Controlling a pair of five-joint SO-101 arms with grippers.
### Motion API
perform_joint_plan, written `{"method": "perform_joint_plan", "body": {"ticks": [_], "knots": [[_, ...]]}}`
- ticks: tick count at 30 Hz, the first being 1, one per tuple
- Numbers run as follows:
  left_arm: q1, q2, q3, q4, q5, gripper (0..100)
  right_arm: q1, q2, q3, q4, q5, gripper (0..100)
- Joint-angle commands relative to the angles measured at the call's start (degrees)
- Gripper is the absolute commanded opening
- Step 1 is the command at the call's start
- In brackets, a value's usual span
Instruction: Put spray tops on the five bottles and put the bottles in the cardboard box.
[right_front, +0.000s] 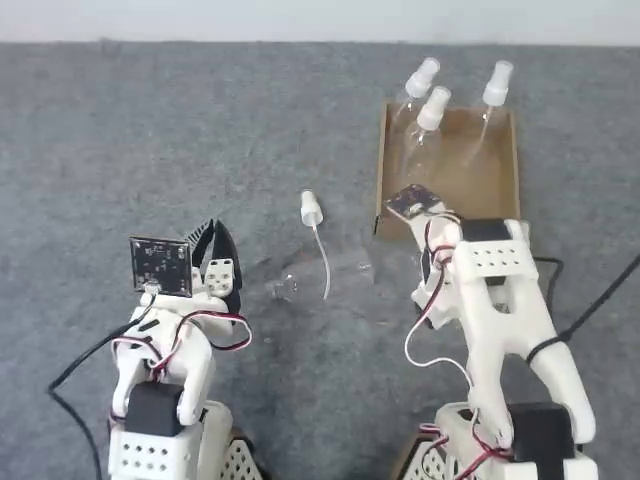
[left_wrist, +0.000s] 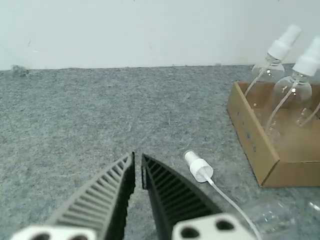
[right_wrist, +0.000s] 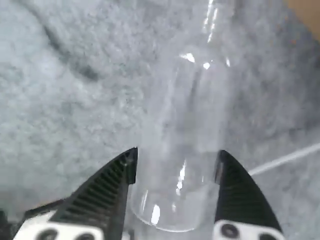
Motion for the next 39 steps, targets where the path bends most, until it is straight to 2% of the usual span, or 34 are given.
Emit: {"method": "perform_joint_plan", "body": {"ticks": [1, 3, 9, 13, 17, 20, 24, 32, 39], "knots": [[0.0, -0.6, -1.9, -0.3, -0.4, 1, 0.7, -3.1, -7.6, 5.0, -1.3, 18.2], [0.0, -0.6, -1.9, -0.3, -0.4, 1, 0.7, -3.1, -9.2, 6.5, -1.4, 19.0], [0.0, -0.6, -1.9, -0.3, -0.4, 1, 0.7, -2.5, -9.7, 8.7, -1.4, 32.2], [0.0, -0.6, -1.9, -0.3, -0.4, 1, 1.5, -3.2, -10.8, 8.7, -1.4, 29.7], [0.0, -0.6, -1.9, -0.3, -0.4, 1, 11.6, -3.3, -17.8, 8.7, -2.1, 22.7], [0.0, -0.6, -1.9, -0.3, -0.4, 1, 20.7, -1.9, -21.7, 5.8, -5.1, 22.1], [0.0, -0.6, -1.9, -0.3, -0.4, 1, 26.2, 3.0, -21.8, -1.4, -5.5, 22.4], [0.0, -0.6, -1.8, -0.3, -0.4, 1, 25.8, 15.3, -22.0, -13.0, -10.5, 22.1], [0.0, -0.6, -1.8, -0.3, -0.4, 1, 24.8, 22.0, -21.9, -18.3, -10.8, 22.1]]}}
